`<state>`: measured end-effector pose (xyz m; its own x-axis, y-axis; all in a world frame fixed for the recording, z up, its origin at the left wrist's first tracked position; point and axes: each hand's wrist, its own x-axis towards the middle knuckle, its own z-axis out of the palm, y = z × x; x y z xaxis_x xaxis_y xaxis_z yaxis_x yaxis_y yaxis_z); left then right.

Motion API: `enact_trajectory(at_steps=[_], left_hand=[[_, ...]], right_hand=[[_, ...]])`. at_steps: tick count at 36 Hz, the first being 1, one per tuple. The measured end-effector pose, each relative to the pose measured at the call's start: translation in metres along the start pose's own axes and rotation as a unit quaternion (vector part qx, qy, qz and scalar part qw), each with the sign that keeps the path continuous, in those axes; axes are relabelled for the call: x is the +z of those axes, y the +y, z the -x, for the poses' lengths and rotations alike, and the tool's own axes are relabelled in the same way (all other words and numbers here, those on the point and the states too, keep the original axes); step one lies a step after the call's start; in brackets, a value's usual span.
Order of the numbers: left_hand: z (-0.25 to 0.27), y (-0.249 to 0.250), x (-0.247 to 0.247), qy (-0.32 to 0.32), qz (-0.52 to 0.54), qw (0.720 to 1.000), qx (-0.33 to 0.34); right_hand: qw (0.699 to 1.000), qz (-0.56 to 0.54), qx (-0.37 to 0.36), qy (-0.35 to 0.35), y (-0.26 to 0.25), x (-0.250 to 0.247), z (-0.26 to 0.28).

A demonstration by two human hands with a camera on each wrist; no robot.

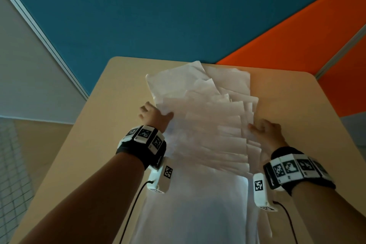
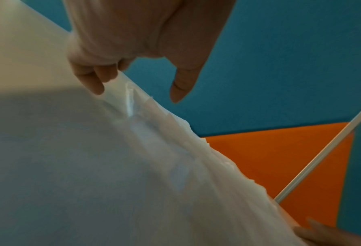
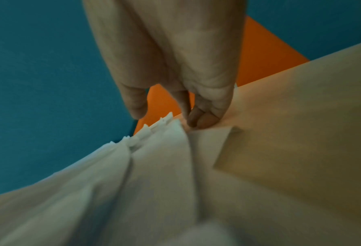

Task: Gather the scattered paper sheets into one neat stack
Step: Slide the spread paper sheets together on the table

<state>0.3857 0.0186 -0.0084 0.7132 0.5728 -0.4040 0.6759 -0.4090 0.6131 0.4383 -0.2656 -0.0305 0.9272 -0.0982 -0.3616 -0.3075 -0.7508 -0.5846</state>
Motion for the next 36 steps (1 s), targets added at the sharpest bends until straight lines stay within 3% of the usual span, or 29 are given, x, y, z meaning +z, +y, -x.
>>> enact_trajectory(at_steps=[4, 10, 13, 18, 22, 29, 32, 36], left_hand=[[-0.006, -0.007, -0.004, 0.022, 0.025, 0.999, -0.028], [-0.012, 0.008, 0.013, -0.103, 0.033, 0.992, 0.06], [-0.012, 0.007, 0.017, -0.096, 0.024, 0.991, 0.085], [0.016, -0.011, -0.01, -0.062, -0.005, 0.997, 0.038], [0.039, -0.036, -0.017, -0.11, 0.007, 0.994, 0.02], [0.077, -0.038, 0.011, -0.119, 0.047, 0.991, 0.039], [0.08, -0.045, 0.006, -0.105, 0.075, 0.991, 0.034], [0.088, -0.074, -0.017, -0.113, 0.016, 0.993, 0.04]], right_hand=[[0.998, -0.017, 0.038, 0.048, 0.002, -0.009, -0.009], [0.997, 0.066, -0.028, -0.026, -0.02, 0.012, -0.01], [0.997, 0.063, -0.038, -0.033, -0.019, 0.01, -0.007], [0.999, 0.031, -0.008, 0.012, 0.019, -0.013, 0.014], [0.999, 0.036, -0.002, 0.026, 0.046, -0.005, 0.049], [0.999, 0.023, -0.027, 0.0, 0.02, 0.028, 0.091], [1.0, -0.007, 0.009, -0.004, 0.023, 0.017, 0.097], [0.999, 0.037, 0.029, -0.023, 0.046, -0.003, 0.119]])
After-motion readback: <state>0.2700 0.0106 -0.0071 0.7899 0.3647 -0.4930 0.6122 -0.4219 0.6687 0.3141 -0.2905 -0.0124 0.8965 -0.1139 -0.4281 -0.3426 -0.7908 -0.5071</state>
